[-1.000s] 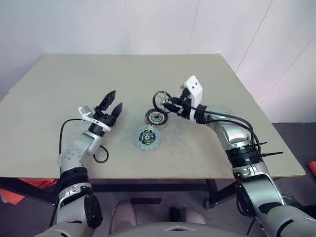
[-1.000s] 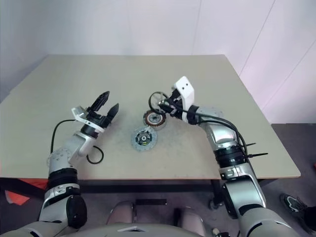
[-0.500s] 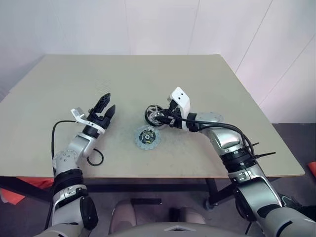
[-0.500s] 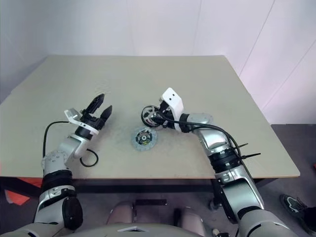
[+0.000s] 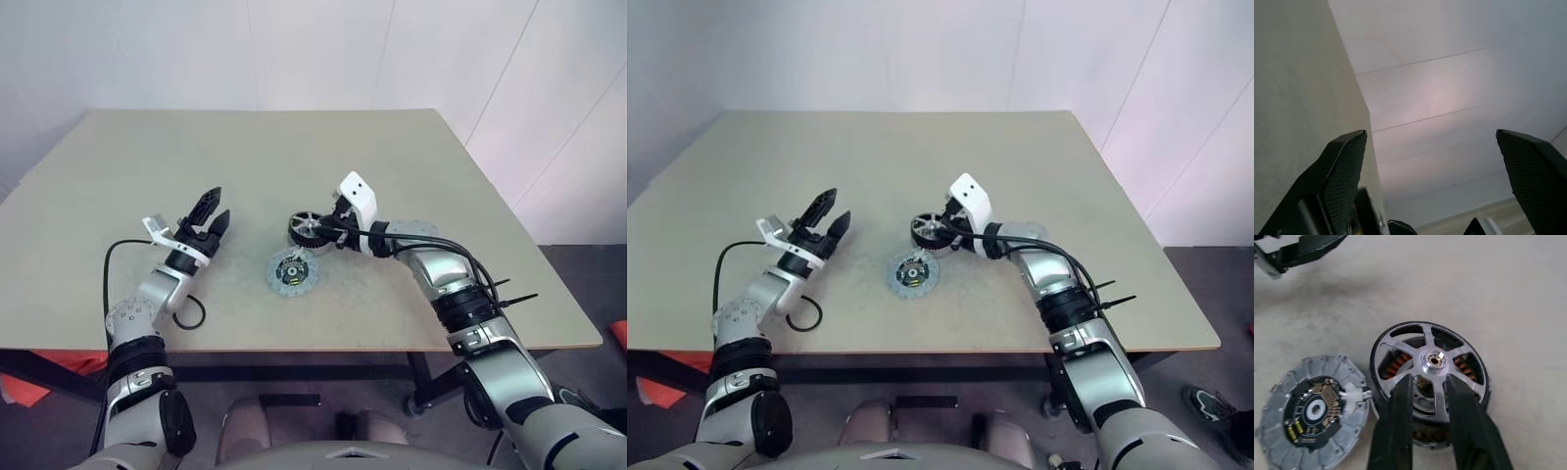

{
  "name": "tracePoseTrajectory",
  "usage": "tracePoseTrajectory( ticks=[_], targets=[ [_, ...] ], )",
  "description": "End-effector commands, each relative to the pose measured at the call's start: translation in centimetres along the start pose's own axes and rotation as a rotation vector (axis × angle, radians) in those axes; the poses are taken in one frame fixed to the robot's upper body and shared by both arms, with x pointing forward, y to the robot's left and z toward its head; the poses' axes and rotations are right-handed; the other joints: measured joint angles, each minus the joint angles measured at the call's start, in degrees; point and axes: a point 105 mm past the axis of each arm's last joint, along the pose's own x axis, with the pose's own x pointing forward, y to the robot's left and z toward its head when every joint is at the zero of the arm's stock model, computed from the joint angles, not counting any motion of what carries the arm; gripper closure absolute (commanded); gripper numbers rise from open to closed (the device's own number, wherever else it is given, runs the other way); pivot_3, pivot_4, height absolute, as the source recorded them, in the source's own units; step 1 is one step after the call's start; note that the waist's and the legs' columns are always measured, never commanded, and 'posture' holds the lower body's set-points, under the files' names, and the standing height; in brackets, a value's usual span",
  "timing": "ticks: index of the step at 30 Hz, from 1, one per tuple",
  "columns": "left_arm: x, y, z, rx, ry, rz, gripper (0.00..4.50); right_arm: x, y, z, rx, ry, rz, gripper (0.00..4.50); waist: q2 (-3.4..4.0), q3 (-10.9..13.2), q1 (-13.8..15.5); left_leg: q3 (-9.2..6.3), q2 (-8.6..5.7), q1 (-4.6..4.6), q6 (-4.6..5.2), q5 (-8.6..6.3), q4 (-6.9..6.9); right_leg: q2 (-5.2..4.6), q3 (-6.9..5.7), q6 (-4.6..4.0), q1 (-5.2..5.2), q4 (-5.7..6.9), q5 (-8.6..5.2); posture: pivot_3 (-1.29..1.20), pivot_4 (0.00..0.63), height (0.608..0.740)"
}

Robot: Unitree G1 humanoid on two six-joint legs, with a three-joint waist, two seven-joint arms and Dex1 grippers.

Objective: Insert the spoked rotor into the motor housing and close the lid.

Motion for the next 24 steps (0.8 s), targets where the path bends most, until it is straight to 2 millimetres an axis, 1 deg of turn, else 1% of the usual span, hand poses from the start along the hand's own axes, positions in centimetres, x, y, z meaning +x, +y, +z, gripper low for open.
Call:
tracePoseTrajectory(
  ticks=[1,11,14,17,20,24],
  targets=[
    [0.2,-0.7,0.0,0.017,0.001,-0.032,0.04,-0.1,-1.1,1.8,-0.041,-0.047,-0.038,3.27,0.0,0.0,0.0,0.0,0.0,-0.01,-0.01,0.01,0.0,0.0,0.0,0.0,0.0,-0.01,0.0,0.0,0.0,0.74],
    [-0.1,-0.6,-0.4,0.022,0.009,-0.024,0.04,-0.1,-1.3,2.6,-0.053,-0.076,-0.044,3.27,0.0,0.0,-0.1,0.0,-0.01,-0.1,-0.08,0.05,0.0,0.0,0.0,-0.02,-0.06,-0.07,-0.01,0.0,0.0,0.74],
    [-0.1,-0.6,-0.5,0.034,0.016,-0.023,0.04,-0.3,-1.4,3.5,-0.036,-0.122,-0.048,3.27,0.0,0.0,-0.1,0.0,0.0,-0.08,-0.08,0.05,0.0,0.01,0.0,-0.02,-0.05,-0.04,-0.01,0.0,0.0,0.74],
    [0.0,-0.6,-0.6,0.086,0.028,-0.01,0.04,-0.5,-1.6,4.3,-0.006,-0.172,-0.056,3.27,0.0,0.0,-0.1,0.0,0.0,-0.08,-0.08,0.05,0.0,0.0,0.0,-0.02,-0.05,-0.04,-0.01,0.0,0.0,0.74],
    [0.1,-0.4,-0.8,0.108,0.044,0.005,0.04,0.1,-1.6,3.4,0.019,-0.151,-0.071,3.27,0.0,0.0,-0.1,0.0,0.0,-0.08,-0.08,0.05,0.0,0.0,0.0,-0.02,-0.05,-0.04,-0.01,0.0,0.0,0.74],
    [0.2,-0.2,-0.9,0.113,0.045,0.012,0.04,1.5,-0.1,1.8,0.058,-0.117,-0.037,3.27,0.0,0.0,-0.3,0.0,0.02,-0.07,-0.08,0.05,-0.01,0.01,0.0,-0.02,-0.06,-0.04,-0.01,0.0,0.0,0.74]
  ],
)
